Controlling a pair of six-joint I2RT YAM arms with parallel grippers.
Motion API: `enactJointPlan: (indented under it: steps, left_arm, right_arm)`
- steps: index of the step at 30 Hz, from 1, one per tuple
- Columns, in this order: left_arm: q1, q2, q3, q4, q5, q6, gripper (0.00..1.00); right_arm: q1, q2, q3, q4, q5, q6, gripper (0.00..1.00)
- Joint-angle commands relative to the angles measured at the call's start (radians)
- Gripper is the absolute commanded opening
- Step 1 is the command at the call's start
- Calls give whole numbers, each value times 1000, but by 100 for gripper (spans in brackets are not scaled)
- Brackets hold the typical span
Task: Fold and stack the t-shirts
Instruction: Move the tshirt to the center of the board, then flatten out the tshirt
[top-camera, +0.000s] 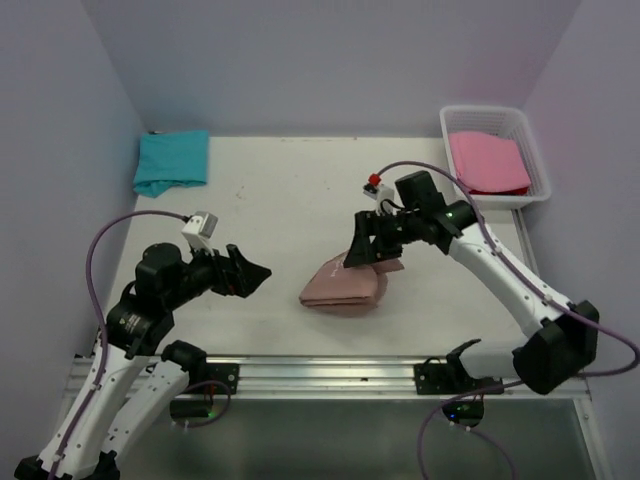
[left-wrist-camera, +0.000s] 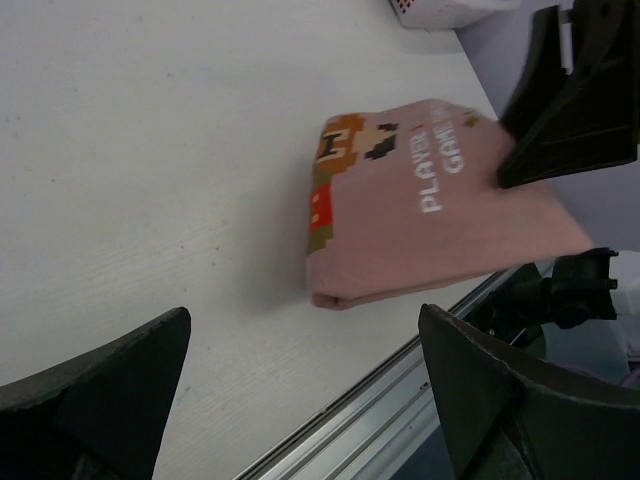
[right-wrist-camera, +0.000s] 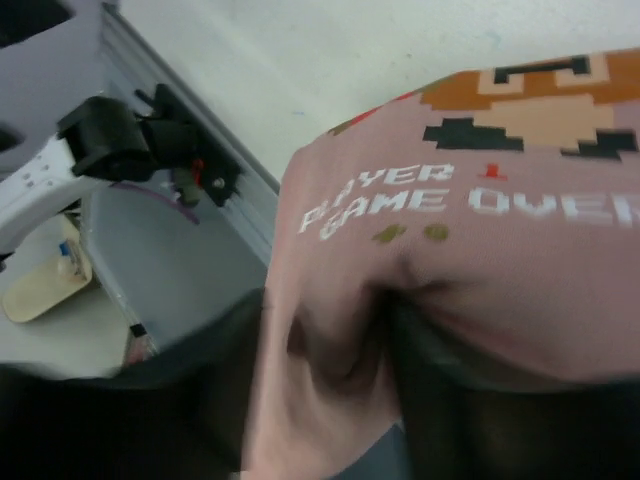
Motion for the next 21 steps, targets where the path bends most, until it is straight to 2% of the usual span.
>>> enactJointPlan:
  steps: [1,3,7,9,11,15,16,18,19,21]
  left_arm:
    - [2,-16,11,-10,52,-35,100]
    - [2,-10,-18,33,103,-58,100]
    - [-8,30,-44,59,168,-34,100]
    - [-31,70,-50,72,178,-3,100]
    - [-102,135,-50,94,163,18,100]
    - [-279,301,-30,134,79,72,99]
    - [-386,342,-16,137,36,80,99]
    - [-509,479,30,154,-62,98,99]
    - [-618,529,50,151,-91,98,99]
    - [-703,658,103,129,-203,97,99]
  right_arm:
    - [59,143,120,55,190,50,79]
    - [66,226,166,87,261,82,98]
    - [66,321,249,143,445,119,99]
    - [65,350,301,138,483,129,99]
    - [66,361,331,126,550,137,99]
    - [68,318,351,92,734,149,99]
    - [66,311,359,57,771,149,99]
    - [65,289,379,28,846,143,99]
    - [66,283,384,4,863,139,99]
    - [65,263,397,-17,892,125,99]
